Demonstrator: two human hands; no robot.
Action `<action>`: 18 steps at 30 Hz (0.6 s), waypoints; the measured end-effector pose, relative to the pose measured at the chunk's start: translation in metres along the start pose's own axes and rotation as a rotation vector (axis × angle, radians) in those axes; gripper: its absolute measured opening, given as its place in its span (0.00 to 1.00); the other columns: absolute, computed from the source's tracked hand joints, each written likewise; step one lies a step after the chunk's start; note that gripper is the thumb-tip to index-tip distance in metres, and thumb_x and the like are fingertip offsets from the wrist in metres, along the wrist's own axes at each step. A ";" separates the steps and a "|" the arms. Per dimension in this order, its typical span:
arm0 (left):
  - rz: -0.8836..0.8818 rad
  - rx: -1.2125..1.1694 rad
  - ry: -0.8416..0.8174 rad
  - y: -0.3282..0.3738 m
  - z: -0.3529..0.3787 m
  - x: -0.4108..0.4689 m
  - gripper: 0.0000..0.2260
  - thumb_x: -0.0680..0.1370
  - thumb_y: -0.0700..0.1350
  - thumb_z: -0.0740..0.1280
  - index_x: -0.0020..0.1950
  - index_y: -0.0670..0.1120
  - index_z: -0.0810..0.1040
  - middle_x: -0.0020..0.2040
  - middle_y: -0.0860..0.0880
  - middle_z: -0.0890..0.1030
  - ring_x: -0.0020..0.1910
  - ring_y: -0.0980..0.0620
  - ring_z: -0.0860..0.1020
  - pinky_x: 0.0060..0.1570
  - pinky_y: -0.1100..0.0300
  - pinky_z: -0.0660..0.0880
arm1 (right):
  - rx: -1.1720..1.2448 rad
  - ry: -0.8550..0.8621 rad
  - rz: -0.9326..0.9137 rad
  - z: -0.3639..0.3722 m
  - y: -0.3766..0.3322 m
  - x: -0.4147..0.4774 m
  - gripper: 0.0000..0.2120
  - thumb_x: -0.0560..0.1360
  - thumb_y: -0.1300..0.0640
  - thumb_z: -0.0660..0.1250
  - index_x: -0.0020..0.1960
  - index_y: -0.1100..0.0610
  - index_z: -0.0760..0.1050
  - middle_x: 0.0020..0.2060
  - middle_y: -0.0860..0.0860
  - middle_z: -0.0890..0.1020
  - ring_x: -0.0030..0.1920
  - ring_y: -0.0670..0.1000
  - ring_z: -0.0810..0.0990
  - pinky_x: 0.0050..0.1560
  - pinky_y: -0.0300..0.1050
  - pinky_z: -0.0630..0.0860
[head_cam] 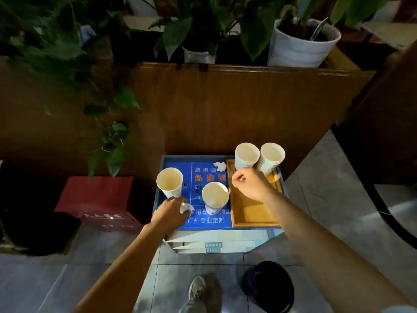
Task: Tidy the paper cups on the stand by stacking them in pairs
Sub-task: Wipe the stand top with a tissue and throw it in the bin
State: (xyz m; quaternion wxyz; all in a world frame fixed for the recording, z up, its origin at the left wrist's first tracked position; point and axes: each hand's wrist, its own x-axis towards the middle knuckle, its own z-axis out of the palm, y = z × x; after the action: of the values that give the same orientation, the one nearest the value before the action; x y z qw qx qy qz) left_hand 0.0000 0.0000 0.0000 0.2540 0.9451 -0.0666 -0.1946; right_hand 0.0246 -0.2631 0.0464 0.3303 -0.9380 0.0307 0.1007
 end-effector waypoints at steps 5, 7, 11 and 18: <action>0.016 0.028 -0.096 -0.017 0.010 0.036 0.14 0.77 0.48 0.66 0.59 0.44 0.77 0.58 0.42 0.82 0.54 0.40 0.80 0.52 0.50 0.79 | -0.074 -0.014 0.094 0.011 -0.012 0.067 0.07 0.74 0.51 0.67 0.49 0.48 0.81 0.46 0.46 0.85 0.44 0.47 0.81 0.47 0.48 0.81; 0.041 0.053 -0.154 -0.027 0.018 0.046 0.14 0.78 0.48 0.64 0.61 0.46 0.76 0.61 0.44 0.80 0.56 0.41 0.79 0.54 0.49 0.79 | -0.140 -0.029 0.102 0.022 -0.012 0.090 0.07 0.73 0.53 0.68 0.50 0.49 0.81 0.49 0.49 0.85 0.46 0.51 0.81 0.49 0.48 0.80; 0.011 0.112 -0.140 -0.044 0.037 0.057 0.17 0.77 0.48 0.64 0.65 0.52 0.74 0.66 0.48 0.76 0.62 0.43 0.74 0.57 0.47 0.77 | -0.293 -0.080 0.135 0.047 -0.005 0.131 0.10 0.73 0.54 0.69 0.54 0.51 0.81 0.54 0.53 0.84 0.51 0.55 0.81 0.50 0.46 0.77; 0.010 0.129 -0.002 -0.059 0.058 0.062 0.16 0.76 0.45 0.66 0.63 0.55 0.76 0.64 0.50 0.74 0.60 0.45 0.70 0.53 0.51 0.78 | -0.436 -0.185 0.084 0.079 0.008 0.174 0.21 0.72 0.59 0.69 0.65 0.52 0.74 0.62 0.57 0.78 0.60 0.59 0.78 0.58 0.54 0.77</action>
State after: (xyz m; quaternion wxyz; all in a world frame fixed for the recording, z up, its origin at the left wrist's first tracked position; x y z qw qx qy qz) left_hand 0.0355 0.0106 -0.0970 0.1937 0.9588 -0.0840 -0.1898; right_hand 0.1806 -0.2179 -0.0552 0.1167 -0.9718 0.0169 0.2041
